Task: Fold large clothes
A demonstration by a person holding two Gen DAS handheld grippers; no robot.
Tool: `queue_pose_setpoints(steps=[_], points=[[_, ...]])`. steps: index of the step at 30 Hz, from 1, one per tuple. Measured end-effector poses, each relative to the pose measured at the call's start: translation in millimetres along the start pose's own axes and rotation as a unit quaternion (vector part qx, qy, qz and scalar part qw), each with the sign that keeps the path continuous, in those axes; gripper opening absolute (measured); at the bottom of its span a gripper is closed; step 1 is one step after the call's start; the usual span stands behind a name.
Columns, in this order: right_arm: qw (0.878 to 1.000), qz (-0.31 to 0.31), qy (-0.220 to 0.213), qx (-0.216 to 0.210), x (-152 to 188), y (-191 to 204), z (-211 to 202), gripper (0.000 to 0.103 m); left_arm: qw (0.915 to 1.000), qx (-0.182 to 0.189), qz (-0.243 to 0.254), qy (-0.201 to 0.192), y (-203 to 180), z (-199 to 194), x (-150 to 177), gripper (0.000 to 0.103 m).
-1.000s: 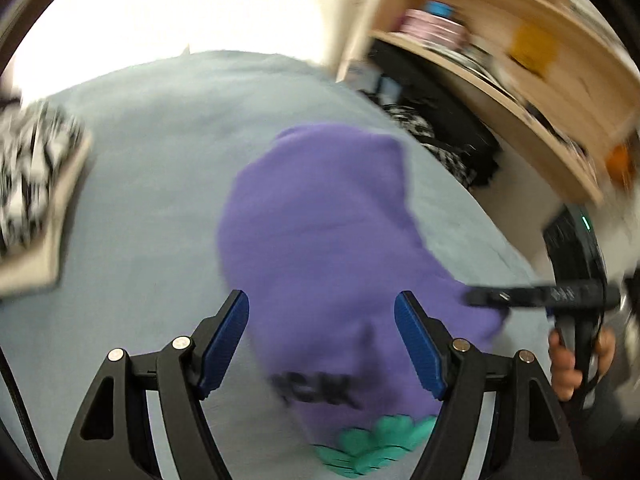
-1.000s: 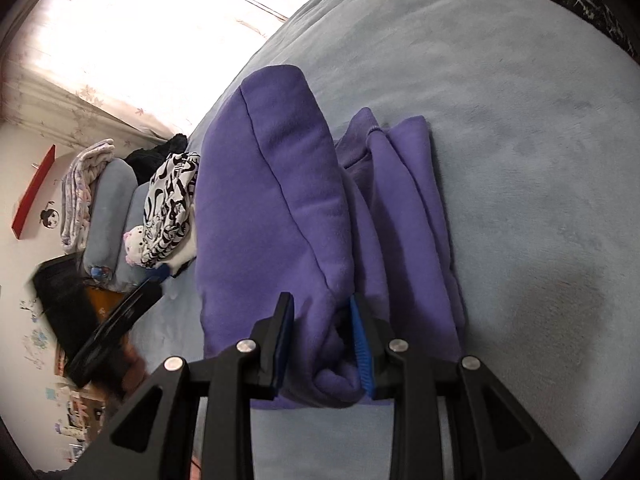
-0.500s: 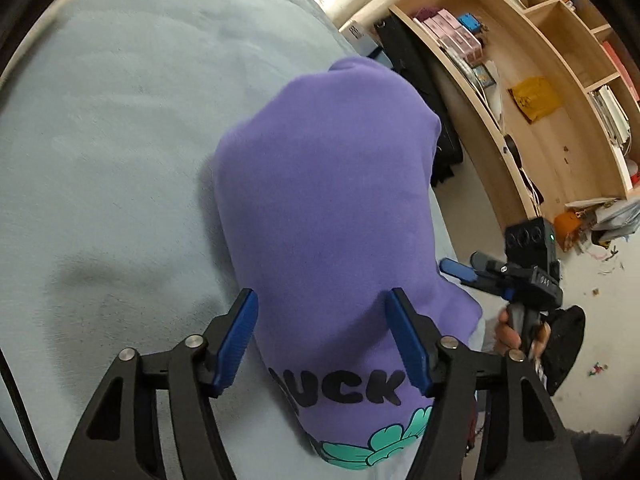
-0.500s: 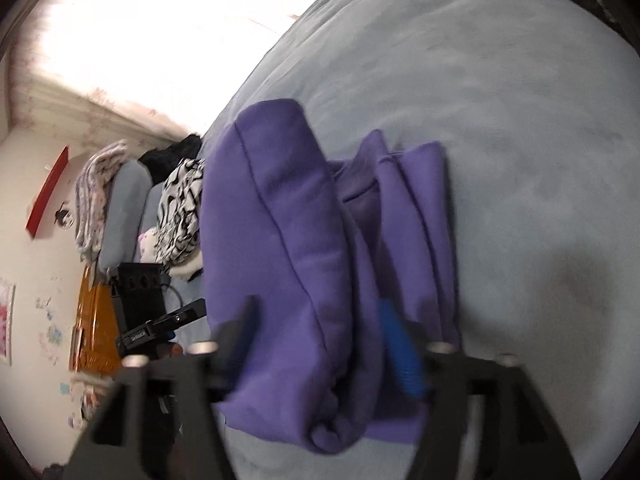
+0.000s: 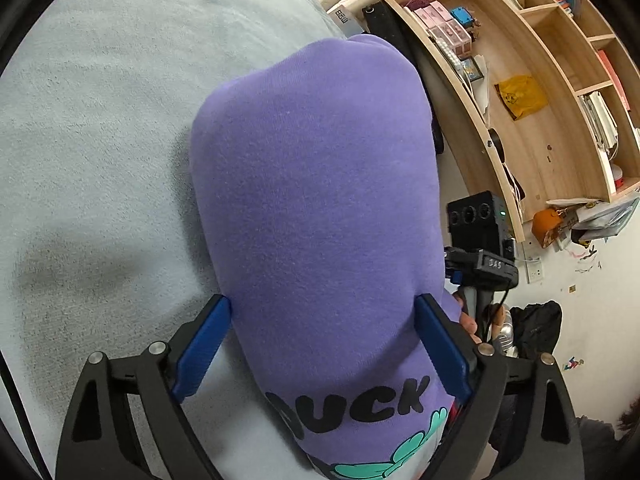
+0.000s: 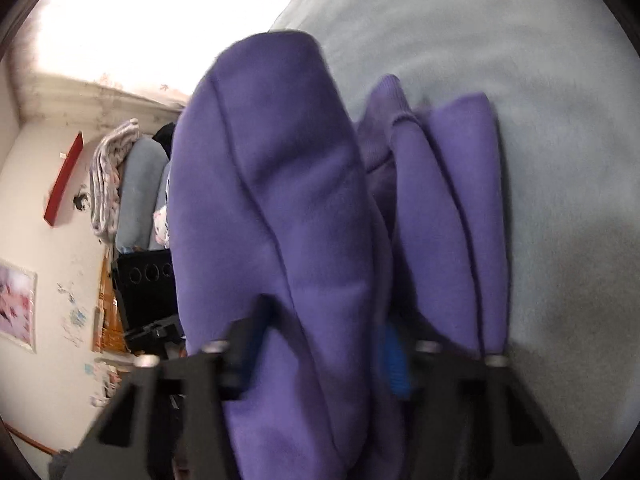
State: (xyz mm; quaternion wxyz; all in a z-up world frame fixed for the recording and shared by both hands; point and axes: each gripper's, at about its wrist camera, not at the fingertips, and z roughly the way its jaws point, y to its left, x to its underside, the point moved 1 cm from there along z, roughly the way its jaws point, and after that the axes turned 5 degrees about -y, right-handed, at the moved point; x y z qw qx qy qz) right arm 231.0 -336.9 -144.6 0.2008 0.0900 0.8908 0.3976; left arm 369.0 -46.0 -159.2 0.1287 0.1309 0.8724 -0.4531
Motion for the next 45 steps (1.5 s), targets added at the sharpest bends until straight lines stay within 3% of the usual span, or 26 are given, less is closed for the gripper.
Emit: queue_pose_setpoints(steps=[4,8,10,12,15,17,21,23,27,32,36,39,41,45], points=[[0.996,-0.062,-0.044,0.039,8.3,27.3,-30.1,0.02,0.9992,-0.033,0.021,-0.004,-15.0,-3.5,1.1,0.091],[0.985,-0.106,-0.096,0.101,13.8,52.9,-70.7,0.019,0.9915,-0.114,0.064,-0.006,-54.3,8.3,0.5,0.09],[0.976,-0.126,-0.099,0.15,18.4,52.8,-74.2,0.019,0.9837,-0.159,0.084,-0.006,-73.9,18.9,0.4,0.09],[0.974,-0.107,-0.08,0.182,18.9,35.3,-63.3,0.019,0.9749,-0.2,0.098,-0.003,-87.1,31.2,0.8,0.09],[0.976,-0.066,-0.052,0.201,21.3,0.4,-32.7,0.023,0.9575,-0.258,0.128,-0.004,-99.4,53.7,5.0,0.09],[0.976,-0.048,-0.07,0.199,25.2,-13.9,-26.6,0.027,0.947,-0.289,0.14,-0.009,-103.3,64.1,7.9,0.092],[0.981,-0.01,-0.081,0.174,27.8,-27.7,-37.4,0.036,0.9528,-0.275,0.127,-0.018,-108.5,60.8,5.9,0.093],[0.979,-0.014,-0.081,0.187,28.7,-24.7,-41.5,0.045,0.9571,-0.261,0.125,-0.022,-106.4,54.5,7.5,0.093],[0.978,-0.024,-0.071,0.193,27.0,-16.8,-42.1,0.047,0.9678,-0.221,0.116,-0.03,-92.4,26.3,3.7,0.093],[0.976,-0.042,-0.058,0.205,18.7,-5.4,-34.7,0.051,0.9736,-0.193,0.087,-0.084,-72.5,-13.1,-12.5,0.093],[0.971,-0.064,-0.085,0.216,10.2,13.5,-50.6,0.056,0.9812,-0.175,0.032,-0.075,-44.8,-14.2,-30.4,0.093],[0.973,-0.064,-0.127,0.179,-11.3,21.8,-67.4,0.068,0.9851,-0.156,0.015,-0.07,-32.8,-8.2,-37.3,0.093],[0.976,-0.054,-0.144,0.153,-27.1,20.5,-69.5,0.069,0.9874,-0.139,0.002,-0.075,-26.8,-4.1,-42.1,0.093],[0.987,-0.032,-0.133,0.087,-63.6,8.0,-54.1,0.069,0.9897,-0.12,-0.011,-0.077,-18.9,3.6,-46.1,0.093]])
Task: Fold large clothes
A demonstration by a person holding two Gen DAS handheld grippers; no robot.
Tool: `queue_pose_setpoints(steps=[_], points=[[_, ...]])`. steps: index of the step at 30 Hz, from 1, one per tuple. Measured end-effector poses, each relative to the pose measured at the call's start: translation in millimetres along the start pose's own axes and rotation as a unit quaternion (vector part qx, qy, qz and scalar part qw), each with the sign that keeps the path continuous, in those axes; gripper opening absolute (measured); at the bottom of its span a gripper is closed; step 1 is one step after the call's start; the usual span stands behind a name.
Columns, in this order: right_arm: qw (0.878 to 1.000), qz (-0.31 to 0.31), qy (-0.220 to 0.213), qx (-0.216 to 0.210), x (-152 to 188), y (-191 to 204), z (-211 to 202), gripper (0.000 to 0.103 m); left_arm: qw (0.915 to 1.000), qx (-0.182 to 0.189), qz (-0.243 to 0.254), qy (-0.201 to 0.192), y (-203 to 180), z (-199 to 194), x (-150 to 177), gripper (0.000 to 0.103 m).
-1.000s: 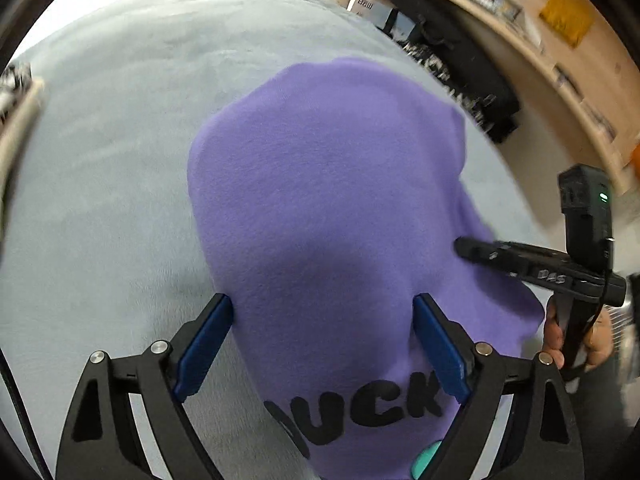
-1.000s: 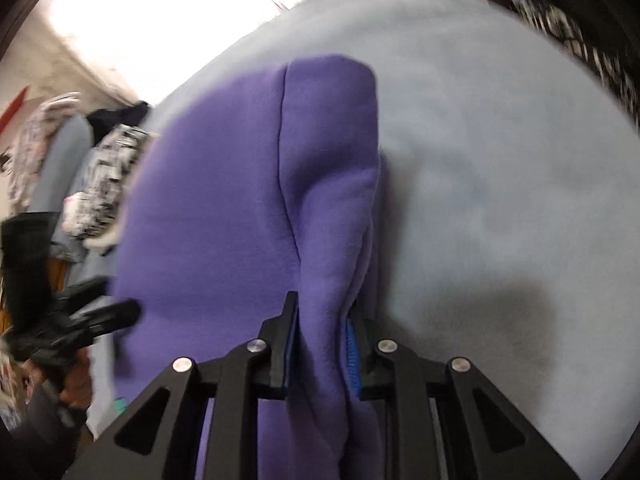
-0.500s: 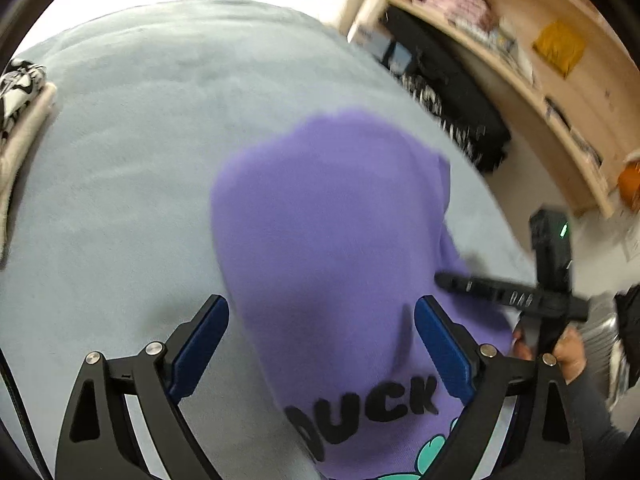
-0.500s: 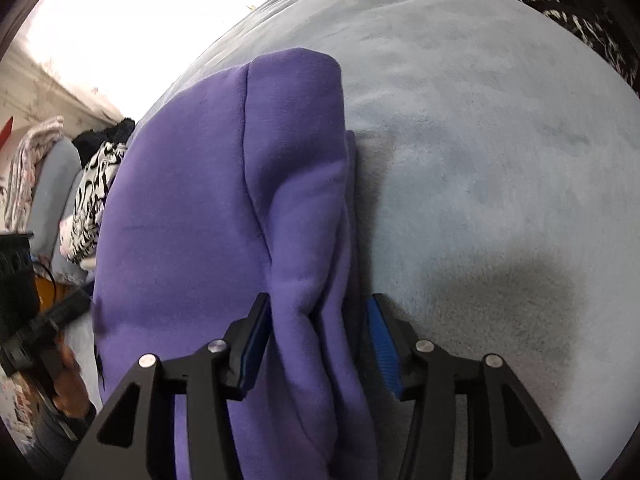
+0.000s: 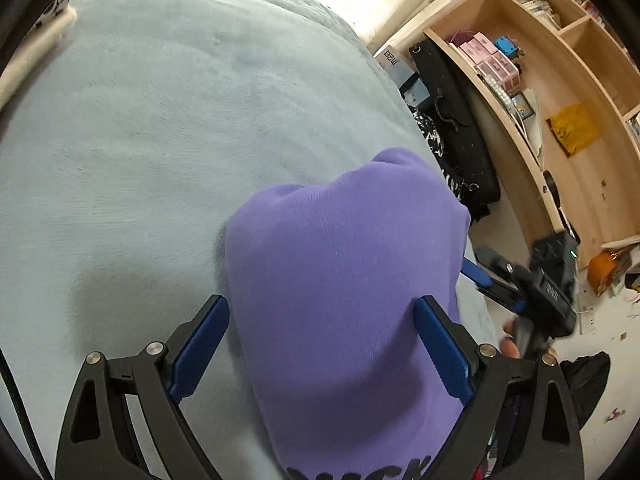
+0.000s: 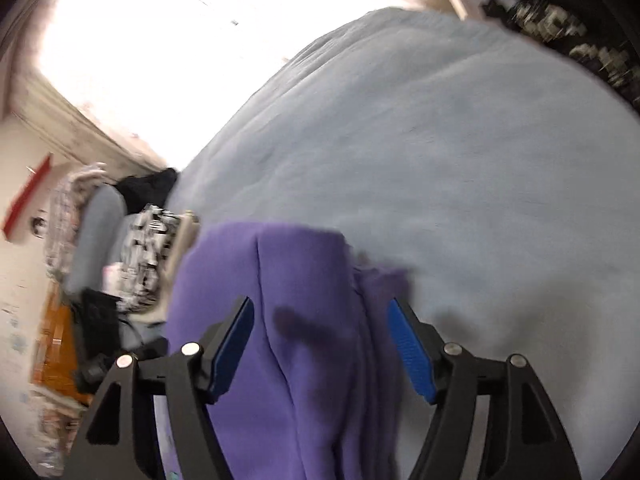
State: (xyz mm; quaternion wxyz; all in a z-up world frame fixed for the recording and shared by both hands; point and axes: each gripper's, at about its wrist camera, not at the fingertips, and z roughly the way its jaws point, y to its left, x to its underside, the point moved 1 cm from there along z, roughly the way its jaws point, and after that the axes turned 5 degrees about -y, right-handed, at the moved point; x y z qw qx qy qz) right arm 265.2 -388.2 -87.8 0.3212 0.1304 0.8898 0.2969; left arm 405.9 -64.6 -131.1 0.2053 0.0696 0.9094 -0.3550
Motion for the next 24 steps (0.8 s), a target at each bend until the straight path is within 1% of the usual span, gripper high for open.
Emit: queue_pose_setpoints(steps=[4,5,6,7,8,9,10,11,12,13,14,15,16,17,19,21,22,24], points=[[0.999,0.007,0.025,-0.041,-8.2,-5.2,32.4,0.07,1.0,0.006,0.005,0.002,-3.0,11.8,-3.4,0.093],[0.998,0.009,0.029,-0.052,-7.9,-4.3,39.5,0.063,1.0,0.005,0.006,0.003,-4.0,13.8,-4.5,0.093],[0.999,0.004,0.024,-0.044,-6.6,-2.5,42.1,0.032,1.0,0.0,0.007,0.003,-5.8,15.8,-7.0,0.093],[0.999,-0.017,0.027,-0.009,-6.3,2.9,44.3,0.02,0.9999,-0.007,0.01,0.002,-8.1,15.1,-6.8,0.092],[0.999,-0.032,0.035,0.022,-5.4,7.1,46.0,0.018,0.9996,-0.023,0.018,0.007,-14.0,17.3,-7.1,0.092],[0.997,-0.043,0.032,0.055,-4.5,11.4,43.5,0.018,0.9987,-0.038,0.032,0.011,-22.2,18.8,-5.8,0.092],[0.994,-0.06,0.029,0.091,-3.9,15.5,40.0,0.018,0.9974,-0.054,0.047,0.011,-29.7,20.9,-5.6,0.092],[0.987,-0.082,0.026,0.134,-2.9,19.3,37.6,0.017,0.9941,-0.081,0.071,0.013,-41.9,26.6,-5.5,0.092],[0.981,-0.098,0.028,0.164,-1.5,21.0,39.1,0.017,0.9904,-0.105,0.089,0.016,-51.9,32.5,-5.1,0.094],[0.977,-0.1,0.04,0.184,0.4,18.1,45.7,0.018,0.987,-0.127,0.097,0.017,-59.2,39.0,-5.3,0.096],[0.974,-0.09,0.058,0.199,2.6,10.8,56.4,0.019,0.9849,-0.142,0.097,0.021,-63.3,45.1,-6.3,0.097],[0.972,-0.085,0.068,0.209,5.2,4.9,66.8,0.023,0.9834,-0.153,0.095,0.022,-65.9,50.4,-7.4,0.099],[0.97,-0.088,0.069,0.216,5.3,1.2,71.8,0.025,0.9825,-0.161,0.092,0.02,-66.5,54.4,-8.7,0.101],[0.967,-0.092,0.067,0.228,4.1,2.2,74.0,0.031,0.9822,-0.164,0.09,0.018,-66.2,56.4,-9.7,0.103],[0.966,-0.087,0.074,0.232,0.4,3.6,72.6,0.037,0.9837,-0.159,0.082,0.018,-63.1,56.2,-10.6,0.103],[0.966,-0.086,0.072,0.233,0.1,5.5,67.5,0.054,0.9851,-0.151,0.08,0.018,-60.9,52.4,-8.8,0.103],[0.969,-0.079,0.068,0.226,-0.6,7.5,64.2,0.055,0.9856,-0.148,0.08,0.016,-59.8,47.5,-7.2,0.103],[0.979,-0.052,0.057,0.191,2.4,4.4,43.2,0.056,0.9846,-0.152,0.086,0.007,-59.5,36.7,-4.1,0.103]])
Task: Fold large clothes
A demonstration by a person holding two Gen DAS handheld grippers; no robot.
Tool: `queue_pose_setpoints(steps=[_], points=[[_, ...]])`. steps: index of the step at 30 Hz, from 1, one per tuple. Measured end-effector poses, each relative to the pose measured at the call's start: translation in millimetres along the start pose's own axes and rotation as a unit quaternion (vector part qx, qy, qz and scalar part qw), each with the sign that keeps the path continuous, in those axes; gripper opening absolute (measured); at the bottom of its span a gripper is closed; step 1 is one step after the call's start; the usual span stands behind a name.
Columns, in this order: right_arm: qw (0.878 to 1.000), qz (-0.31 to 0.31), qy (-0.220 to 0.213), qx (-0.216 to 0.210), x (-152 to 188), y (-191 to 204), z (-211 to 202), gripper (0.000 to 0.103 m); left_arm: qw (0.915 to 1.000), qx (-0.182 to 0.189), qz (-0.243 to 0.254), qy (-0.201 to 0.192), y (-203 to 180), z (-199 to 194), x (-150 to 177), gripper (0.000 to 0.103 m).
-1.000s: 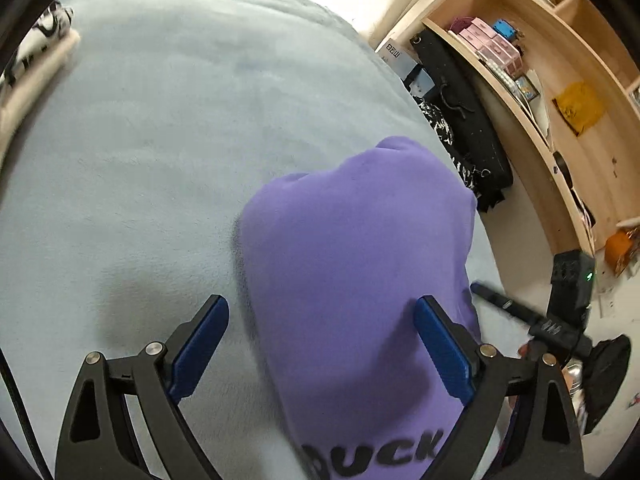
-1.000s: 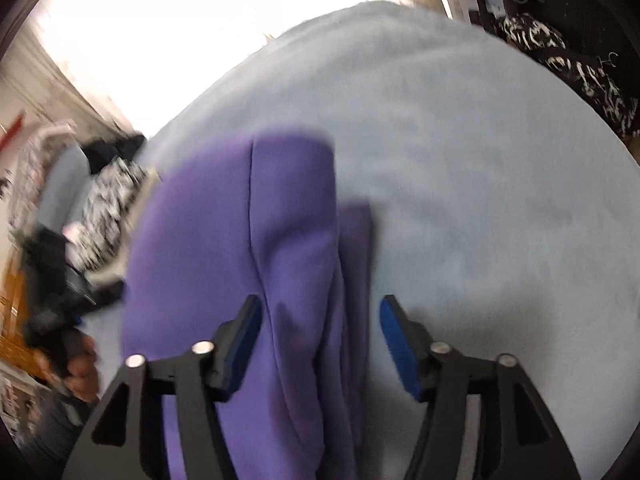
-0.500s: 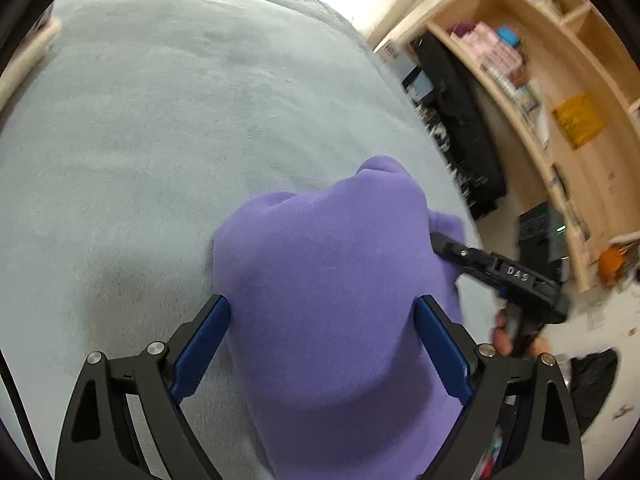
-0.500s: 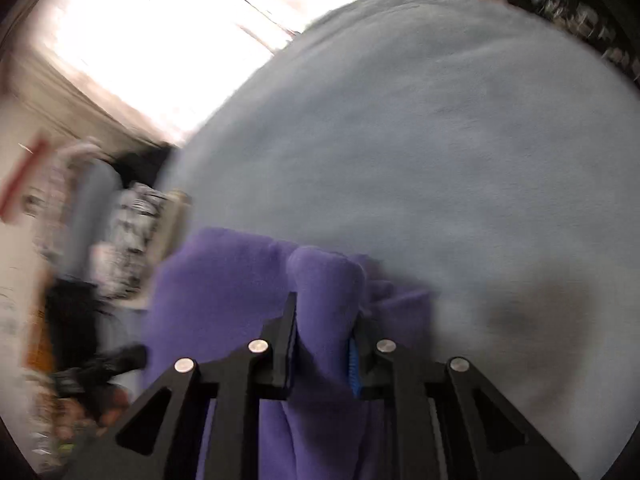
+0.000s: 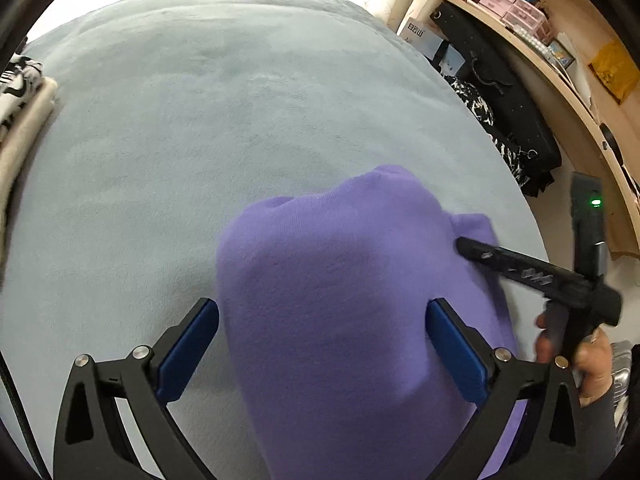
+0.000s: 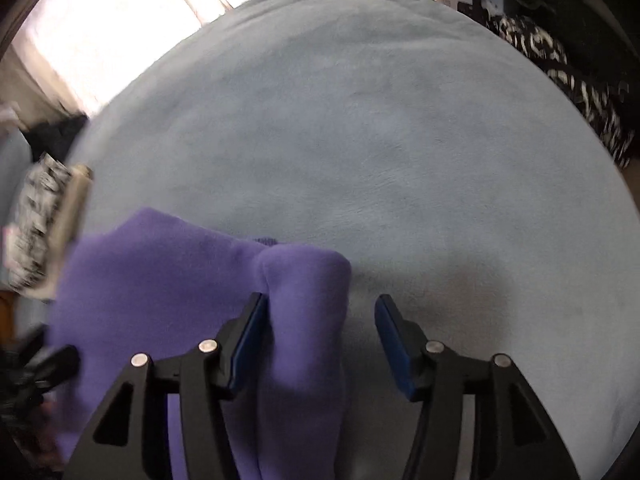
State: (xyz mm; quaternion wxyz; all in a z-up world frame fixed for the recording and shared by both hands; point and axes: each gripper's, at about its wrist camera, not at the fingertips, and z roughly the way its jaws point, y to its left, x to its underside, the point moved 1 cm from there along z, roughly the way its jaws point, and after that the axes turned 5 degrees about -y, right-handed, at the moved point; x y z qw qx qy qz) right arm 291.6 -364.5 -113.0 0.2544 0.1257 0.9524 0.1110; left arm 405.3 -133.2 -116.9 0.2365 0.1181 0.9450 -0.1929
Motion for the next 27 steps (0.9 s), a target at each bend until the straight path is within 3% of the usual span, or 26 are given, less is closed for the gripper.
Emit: queue_pose_setpoints(steps=[2,5,10,14,18,21,24,27], points=[[1.0,0.011,-0.02,-0.011,7.2,-4.4,-23.5,0.056,0.9997,-0.013,0.014,-0.012,-1.5,-13.3,4.4,0.103],[0.998,-0.009,-0.053,0.015,27.1,2.1,-61.1,0.056,0.9984,-0.034,0.036,-0.027,-3.6,-39.0,17.7,0.102],[0.994,-0.062,-0.094,-0.003,75.6,24.5,-110.3,0.055,0.9957,-0.035,0.056,-0.064,-13.1,-89.5,52.5,0.102],[0.988,-0.104,-0.114,-0.007,120.0,48.8,-136.0,0.035,0.9953,-0.022,0.056,-0.076,-25.8,-116.2,88.8,0.089],[0.989,-0.104,-0.104,-0.016,150.3,52.2,-131.9,0.027,0.9945,-0.007,0.074,-0.073,-43.6,-124.9,125.4,0.064],[0.991,-0.105,-0.079,0.003,166.2,47.2,-115.4,0.017,0.9942,-0.008,0.09,-0.058,-54.8,-114.8,146.6,0.057],[0.992,-0.102,-0.058,0.049,179.9,32.4,-100.6,0.0,0.9953,-0.012,0.086,-0.041,-52.0,-98.0,161.2,0.058],[0.995,-0.076,-0.054,0.034,185.7,19.2,-95.9,0.0,0.9947,-0.013,0.091,-0.045,-44.8,-90.5,169.4,0.064]])
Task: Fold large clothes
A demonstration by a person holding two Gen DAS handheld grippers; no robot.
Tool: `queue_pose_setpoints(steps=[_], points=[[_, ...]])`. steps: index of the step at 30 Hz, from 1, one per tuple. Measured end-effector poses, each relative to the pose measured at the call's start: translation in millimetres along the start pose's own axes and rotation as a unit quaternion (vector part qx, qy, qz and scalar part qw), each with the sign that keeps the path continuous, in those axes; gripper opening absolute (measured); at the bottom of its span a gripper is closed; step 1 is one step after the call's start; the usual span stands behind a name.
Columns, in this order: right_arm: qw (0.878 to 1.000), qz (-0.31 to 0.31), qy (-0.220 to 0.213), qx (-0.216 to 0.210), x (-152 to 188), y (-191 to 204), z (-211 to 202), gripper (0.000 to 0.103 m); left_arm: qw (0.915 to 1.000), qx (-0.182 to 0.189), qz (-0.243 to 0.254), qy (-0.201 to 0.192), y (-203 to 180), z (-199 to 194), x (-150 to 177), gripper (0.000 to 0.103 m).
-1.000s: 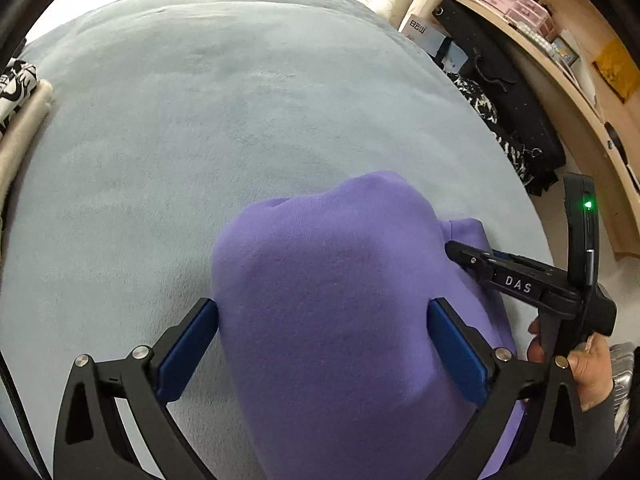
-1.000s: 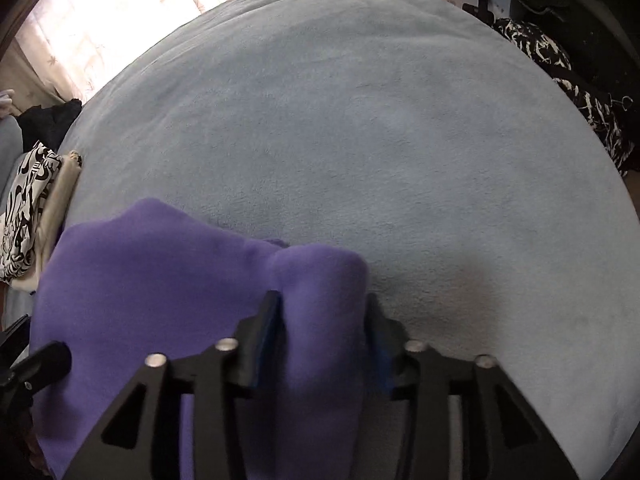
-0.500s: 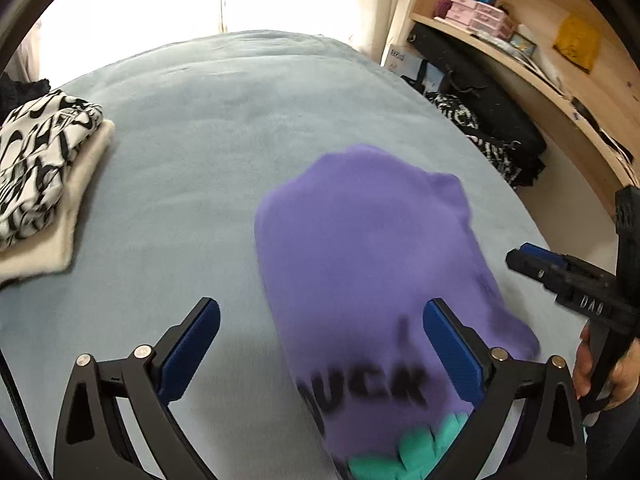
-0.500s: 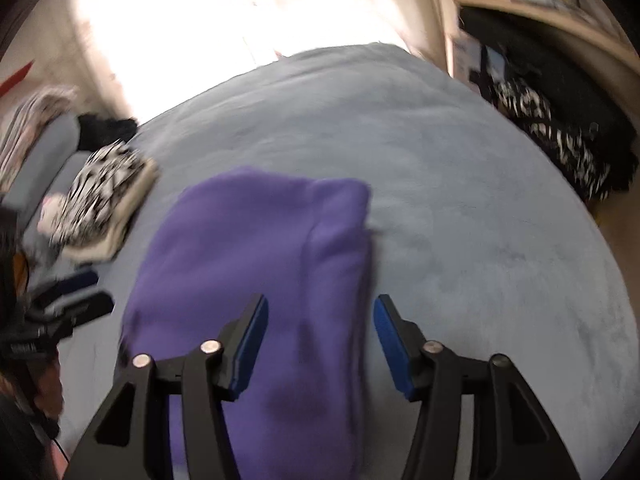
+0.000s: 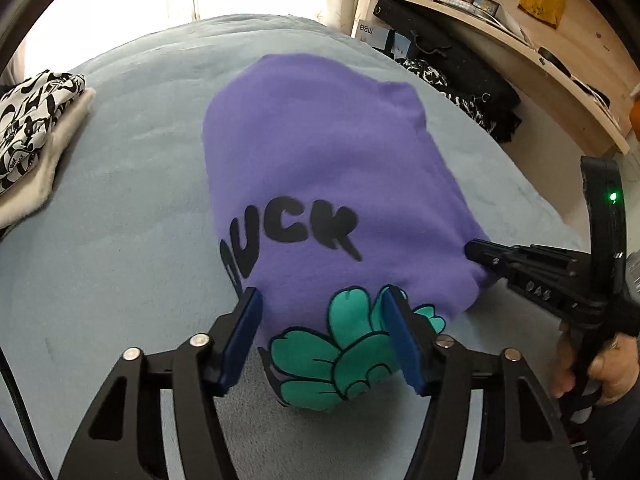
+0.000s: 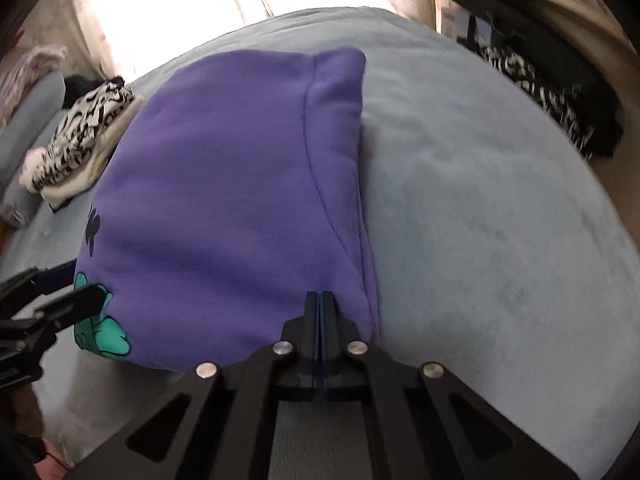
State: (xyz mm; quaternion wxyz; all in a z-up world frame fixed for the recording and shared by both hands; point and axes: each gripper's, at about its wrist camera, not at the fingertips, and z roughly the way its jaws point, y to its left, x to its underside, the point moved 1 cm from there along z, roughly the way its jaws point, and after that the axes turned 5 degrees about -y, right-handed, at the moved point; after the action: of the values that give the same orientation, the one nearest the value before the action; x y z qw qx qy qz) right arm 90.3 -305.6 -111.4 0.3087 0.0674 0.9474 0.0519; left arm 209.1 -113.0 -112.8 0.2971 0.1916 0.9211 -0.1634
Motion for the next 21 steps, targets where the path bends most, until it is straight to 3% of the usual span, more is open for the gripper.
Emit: queue_pose_setpoints(steps=[5,21], points=[[1.0,0.007,-0.007,0.001,-1.3,0.1,-0.8,0.0,0.999,0.02,-0.039,0.005,17.3,3.1,-2.7,0.07],[0.998,0.059,-0.018,0.006,8.3,12.2,-37.5,0.003,0.9985,-0.023,-0.047,-0.014,10.1,-40.4,2.6,0.071]])
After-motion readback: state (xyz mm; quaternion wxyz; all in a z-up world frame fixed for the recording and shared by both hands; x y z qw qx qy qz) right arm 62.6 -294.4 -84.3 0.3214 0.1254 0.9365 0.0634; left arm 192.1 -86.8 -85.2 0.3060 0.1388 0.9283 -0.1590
